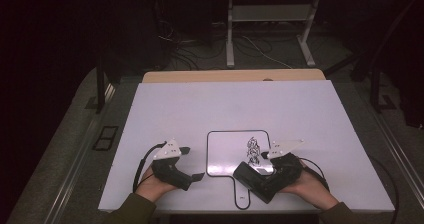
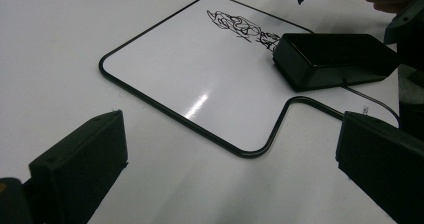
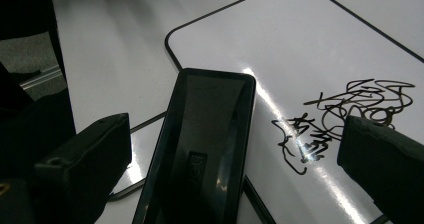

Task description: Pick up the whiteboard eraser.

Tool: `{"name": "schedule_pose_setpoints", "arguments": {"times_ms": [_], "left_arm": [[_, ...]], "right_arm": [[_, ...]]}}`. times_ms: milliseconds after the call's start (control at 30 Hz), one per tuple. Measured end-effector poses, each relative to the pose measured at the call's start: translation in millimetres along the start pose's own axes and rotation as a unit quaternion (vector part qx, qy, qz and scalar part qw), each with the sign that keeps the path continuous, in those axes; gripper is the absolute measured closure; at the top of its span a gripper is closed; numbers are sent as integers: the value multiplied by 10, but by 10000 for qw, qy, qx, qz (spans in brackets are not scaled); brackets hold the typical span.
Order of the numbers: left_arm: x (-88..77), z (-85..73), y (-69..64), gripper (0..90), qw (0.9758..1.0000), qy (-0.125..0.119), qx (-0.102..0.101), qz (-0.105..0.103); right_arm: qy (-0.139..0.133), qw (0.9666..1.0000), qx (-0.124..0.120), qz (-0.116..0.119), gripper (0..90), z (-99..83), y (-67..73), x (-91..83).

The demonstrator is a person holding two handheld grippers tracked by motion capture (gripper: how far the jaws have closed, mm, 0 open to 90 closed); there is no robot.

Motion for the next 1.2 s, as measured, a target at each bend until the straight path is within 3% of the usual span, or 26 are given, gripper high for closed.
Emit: {"name": "schedule_pose_setpoints", "arguments": {"times_ms": [533,700,967,1200], "left_arm": [[-1,-3,-1,0,10000,-2,-6,7],[3,-7,2,0,10000,14,-5,1],[-2,-4,-3,0,10000,-1,-10,4],[-4,-2,-7,0,10000,-5,-3,-14]], "right_arm": [[181,9998,-56,17,49,-71,113,67],[235,9997,-113,41,118,-86,144,93],[551,9983,-142,-128,154,-174,169,148],[628,9978,-131,-189,216,-197,160,144]]}}
Point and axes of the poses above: each handheld gripper's, and its own axes: x roughly forward along the jaws, z roughly out of its top, y roughly to its left, the point moved 7 cm from there along x, roughly forward along the jaws, and after that the axes turned 7 degrees about z, right-handed, at the moved point
